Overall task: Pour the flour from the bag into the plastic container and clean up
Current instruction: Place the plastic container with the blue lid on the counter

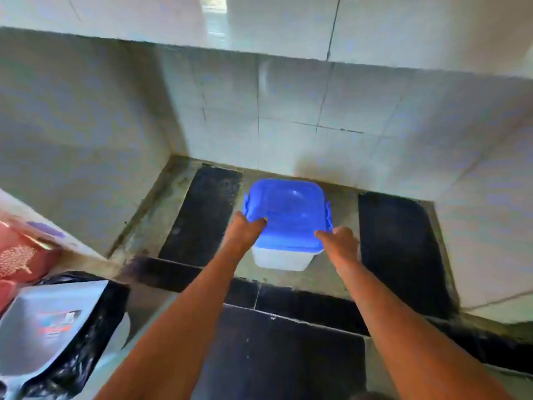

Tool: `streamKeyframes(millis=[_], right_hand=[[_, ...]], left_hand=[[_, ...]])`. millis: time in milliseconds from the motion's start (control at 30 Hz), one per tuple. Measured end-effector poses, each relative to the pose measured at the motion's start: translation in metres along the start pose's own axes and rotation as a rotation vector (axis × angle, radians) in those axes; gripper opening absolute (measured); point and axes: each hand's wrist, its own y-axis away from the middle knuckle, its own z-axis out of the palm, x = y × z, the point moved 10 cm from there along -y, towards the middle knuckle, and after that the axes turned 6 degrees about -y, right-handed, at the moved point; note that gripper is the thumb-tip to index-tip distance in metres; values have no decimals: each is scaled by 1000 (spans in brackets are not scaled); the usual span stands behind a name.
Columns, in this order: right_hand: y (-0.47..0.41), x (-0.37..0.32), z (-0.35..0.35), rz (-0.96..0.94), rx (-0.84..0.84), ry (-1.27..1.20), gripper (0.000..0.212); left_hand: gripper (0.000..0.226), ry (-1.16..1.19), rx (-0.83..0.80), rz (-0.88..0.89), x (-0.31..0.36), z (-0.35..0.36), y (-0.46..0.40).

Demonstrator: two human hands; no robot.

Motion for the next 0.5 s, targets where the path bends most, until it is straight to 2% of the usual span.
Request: streamKeyframes(millis=[100, 167, 233, 333, 400, 500], right_hand=[[-34, 39, 28, 106, -2, -174, 63], [-55, 53, 51, 122, -59, -350, 67], [-75, 60, 68, 85, -86, -478, 65], [-91, 68, 71, 68, -64, -544, 81], [-85, 72, 69, 72, -63, -540, 86], [-52, 78, 54, 102, -52, -518, 78]], left_hand=[[34, 178, 22, 18, -16, 23, -27], [24, 398, 7, 32, -29, 40, -49], [36, 516, 16, 29, -40, 48, -63], [60, 539, 54, -31, -57, 49, -79], [65, 553, 38, -54, -62, 48, -75], [68, 530, -11, -102, -68, 39, -48]])
